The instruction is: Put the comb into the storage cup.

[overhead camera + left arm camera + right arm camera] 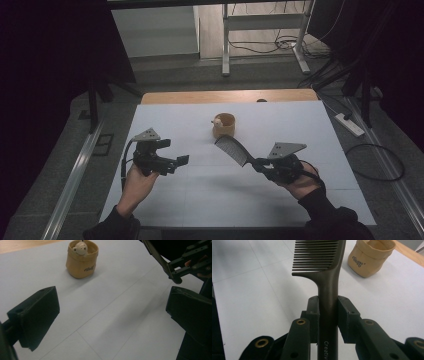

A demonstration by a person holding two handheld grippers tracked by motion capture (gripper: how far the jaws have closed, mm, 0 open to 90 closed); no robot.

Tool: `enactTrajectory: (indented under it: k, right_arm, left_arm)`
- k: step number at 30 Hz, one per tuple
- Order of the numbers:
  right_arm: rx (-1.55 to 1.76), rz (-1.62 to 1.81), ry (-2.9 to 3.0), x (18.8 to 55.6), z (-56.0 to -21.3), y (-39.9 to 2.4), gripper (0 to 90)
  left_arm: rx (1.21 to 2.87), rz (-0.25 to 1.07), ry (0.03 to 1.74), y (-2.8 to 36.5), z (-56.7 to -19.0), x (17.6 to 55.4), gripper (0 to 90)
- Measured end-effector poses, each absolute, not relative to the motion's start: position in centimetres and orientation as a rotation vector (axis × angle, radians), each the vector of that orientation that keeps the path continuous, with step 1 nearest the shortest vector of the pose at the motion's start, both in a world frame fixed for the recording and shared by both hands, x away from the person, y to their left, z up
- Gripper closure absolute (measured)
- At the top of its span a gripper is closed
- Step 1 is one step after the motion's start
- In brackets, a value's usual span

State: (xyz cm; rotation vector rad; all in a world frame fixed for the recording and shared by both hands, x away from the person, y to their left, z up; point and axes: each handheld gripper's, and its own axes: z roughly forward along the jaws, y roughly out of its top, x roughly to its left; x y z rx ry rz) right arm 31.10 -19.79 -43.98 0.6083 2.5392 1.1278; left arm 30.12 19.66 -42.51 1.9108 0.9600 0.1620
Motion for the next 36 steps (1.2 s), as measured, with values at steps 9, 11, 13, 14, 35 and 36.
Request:
enactTrajectory:
  k: [9,11,13,14,35,36]
  right_arm:
    - [0.600,1.136,2.522,31.0,-43.9,-19.8,73.1]
    - [0.599,1.135,2.522,31.0,-43.9,-19.8,73.1]
    - [0.597,1.136,2.519,30.9,-43.9,-19.8,73.1]
    - [0.596,1.136,2.518,30.9,-43.9,-19.8,73.2]
    - [0.552,1.130,2.495,30.6,-43.8,-19.6,73.1]
    - [0.550,1.131,2.494,30.6,-43.8,-19.6,73.1]
  left_arm:
    - [1.912,0.122,0.923,18.6,-41.6,31.4,0.0]
    - [1.913,0.117,0.920,18.5,-41.5,31.6,0.0]
    - [1.910,0.103,0.909,18.2,-41.2,32.0,0.0]
    - [1.909,0.097,0.905,18.1,-41.2,32.1,0.0]
    - [1.907,-0.010,0.867,15.8,-40.6,34.4,0.0]
    - [1.907,-0.016,0.865,15.7,-40.5,34.5,0.0]
